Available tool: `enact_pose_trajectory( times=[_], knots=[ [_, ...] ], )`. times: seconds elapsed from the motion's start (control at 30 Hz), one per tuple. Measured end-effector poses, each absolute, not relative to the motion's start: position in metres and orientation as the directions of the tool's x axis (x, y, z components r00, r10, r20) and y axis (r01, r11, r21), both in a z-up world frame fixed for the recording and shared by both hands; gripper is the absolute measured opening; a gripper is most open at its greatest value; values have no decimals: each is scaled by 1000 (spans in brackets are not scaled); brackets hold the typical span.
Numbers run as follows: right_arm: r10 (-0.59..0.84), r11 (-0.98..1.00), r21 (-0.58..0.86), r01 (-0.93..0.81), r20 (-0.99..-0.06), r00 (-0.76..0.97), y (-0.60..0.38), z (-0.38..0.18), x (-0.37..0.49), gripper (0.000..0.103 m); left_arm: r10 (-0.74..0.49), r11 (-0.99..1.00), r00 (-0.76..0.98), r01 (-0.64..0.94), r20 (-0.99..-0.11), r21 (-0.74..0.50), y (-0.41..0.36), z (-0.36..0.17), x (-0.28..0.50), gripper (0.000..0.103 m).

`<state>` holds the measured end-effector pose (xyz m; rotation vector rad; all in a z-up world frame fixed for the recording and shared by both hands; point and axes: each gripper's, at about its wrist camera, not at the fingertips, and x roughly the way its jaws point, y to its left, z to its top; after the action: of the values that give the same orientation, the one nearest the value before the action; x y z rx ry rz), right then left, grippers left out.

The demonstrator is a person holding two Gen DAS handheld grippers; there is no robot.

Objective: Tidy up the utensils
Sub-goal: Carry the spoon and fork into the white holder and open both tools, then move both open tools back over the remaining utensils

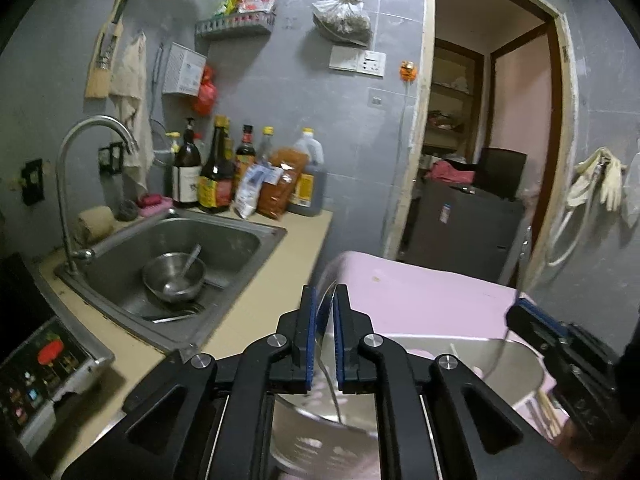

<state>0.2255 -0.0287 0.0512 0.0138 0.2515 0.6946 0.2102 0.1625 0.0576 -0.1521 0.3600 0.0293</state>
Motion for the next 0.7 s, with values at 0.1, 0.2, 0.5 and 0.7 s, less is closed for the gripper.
enact_pose_trajectory(
  times=[0.1, 0.2, 0.5, 0.7],
  knots=[
    [633, 771, 100, -629, -231, 739, -31, 49, 223, 8, -18, 987, 937, -39, -350, -154, 159, 59, 204, 22],
    [630, 774, 105, -625, -224, 743, -36, 52, 220, 12, -37, 980, 944, -29, -328, -195, 158, 61, 196, 35],
    [613, 790, 103, -605, -139, 777, -70, 80, 197, 35, -79, 975, 967, 24, -243, -220, 133, 86, 172, 59],
    [566, 823, 106, -558, -65, 822, -116, 103, 178, 57, -100, 975, 981, 63, -169, -211, 101, 102, 158, 81]
  ],
)
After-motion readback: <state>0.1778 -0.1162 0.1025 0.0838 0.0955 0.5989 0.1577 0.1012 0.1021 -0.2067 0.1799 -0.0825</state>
